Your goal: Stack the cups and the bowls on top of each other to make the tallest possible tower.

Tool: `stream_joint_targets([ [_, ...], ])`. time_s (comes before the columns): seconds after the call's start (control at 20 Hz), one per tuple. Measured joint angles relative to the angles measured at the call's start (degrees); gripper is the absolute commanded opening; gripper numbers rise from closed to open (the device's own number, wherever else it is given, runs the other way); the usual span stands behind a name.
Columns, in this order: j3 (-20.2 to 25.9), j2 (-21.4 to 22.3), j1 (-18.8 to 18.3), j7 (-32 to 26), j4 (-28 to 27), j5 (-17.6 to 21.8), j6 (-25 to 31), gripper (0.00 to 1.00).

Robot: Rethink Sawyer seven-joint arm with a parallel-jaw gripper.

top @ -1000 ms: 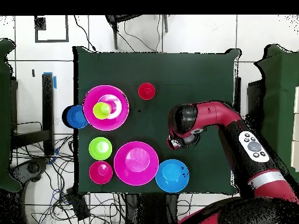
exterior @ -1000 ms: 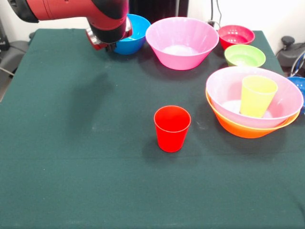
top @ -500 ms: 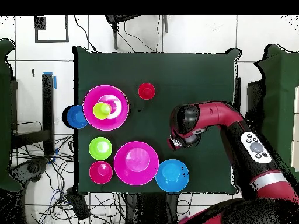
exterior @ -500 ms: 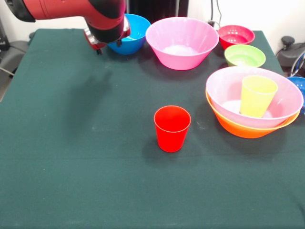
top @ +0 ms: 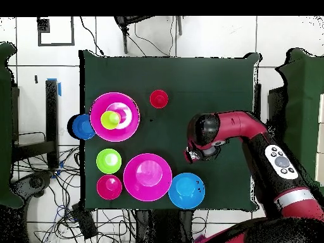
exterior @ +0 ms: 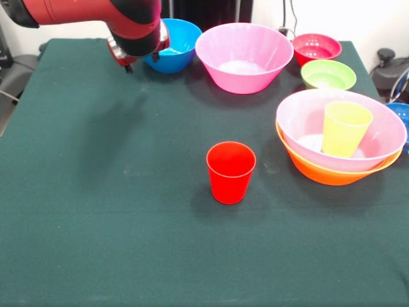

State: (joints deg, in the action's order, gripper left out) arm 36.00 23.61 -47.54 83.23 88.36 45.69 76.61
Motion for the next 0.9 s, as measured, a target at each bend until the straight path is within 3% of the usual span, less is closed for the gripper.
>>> stream_joint_targets([
  [0.9,1.5,0.6,-2.4,-0.2,1.6,0.0,0.0,1.0],
])
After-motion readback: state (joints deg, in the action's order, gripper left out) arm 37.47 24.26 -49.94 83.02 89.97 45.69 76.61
